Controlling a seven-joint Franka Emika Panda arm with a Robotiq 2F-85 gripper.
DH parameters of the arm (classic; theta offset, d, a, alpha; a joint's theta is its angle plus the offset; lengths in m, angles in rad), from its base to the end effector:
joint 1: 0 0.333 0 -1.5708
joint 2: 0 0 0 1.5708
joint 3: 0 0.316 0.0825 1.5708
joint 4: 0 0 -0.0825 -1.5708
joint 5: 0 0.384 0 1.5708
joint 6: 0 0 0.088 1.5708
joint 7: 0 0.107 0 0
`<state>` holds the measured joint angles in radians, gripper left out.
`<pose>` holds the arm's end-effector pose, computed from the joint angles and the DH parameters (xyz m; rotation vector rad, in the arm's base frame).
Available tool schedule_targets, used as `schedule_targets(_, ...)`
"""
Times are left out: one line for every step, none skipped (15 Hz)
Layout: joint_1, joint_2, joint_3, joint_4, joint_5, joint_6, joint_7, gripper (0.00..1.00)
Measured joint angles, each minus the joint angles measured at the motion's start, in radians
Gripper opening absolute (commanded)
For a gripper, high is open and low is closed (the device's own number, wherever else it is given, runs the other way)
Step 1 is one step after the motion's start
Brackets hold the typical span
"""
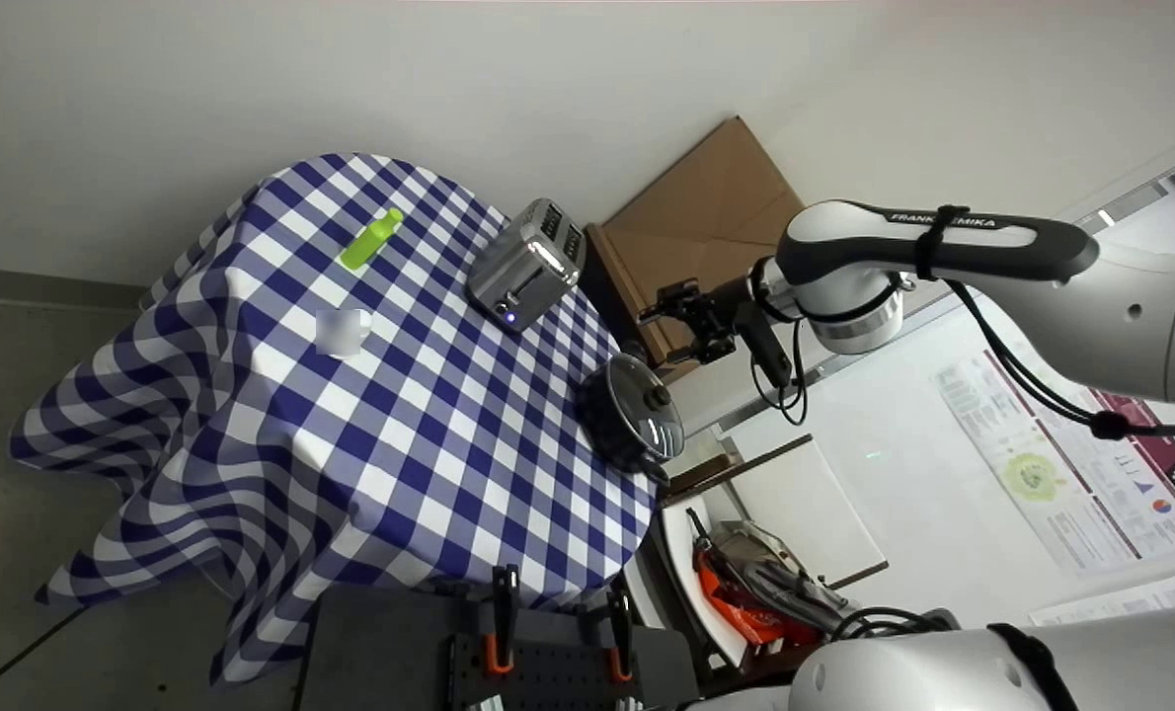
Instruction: Pick up the lid from the table and put it on the pot
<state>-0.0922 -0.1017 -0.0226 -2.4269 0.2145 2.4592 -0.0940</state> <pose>0.4846 -0.0560 0.3586 -2.9878 0.2674 -0.2225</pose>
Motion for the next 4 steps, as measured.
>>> schedule_targets(0.009,-0.033,0.004,-0.035,0.005,0.005,0.008,1.0)
schedule_targets(0.012,-0.055,0.005,-0.056,0.007,0.008,0.013,1.0)
schedule_targets(0.012,-0.066,0.004,-0.066,0.007,0.009,0.014,1.0)
schedule_targets(0.011,-0.07,0.002,-0.069,0.008,0.01,0.014,1.0)
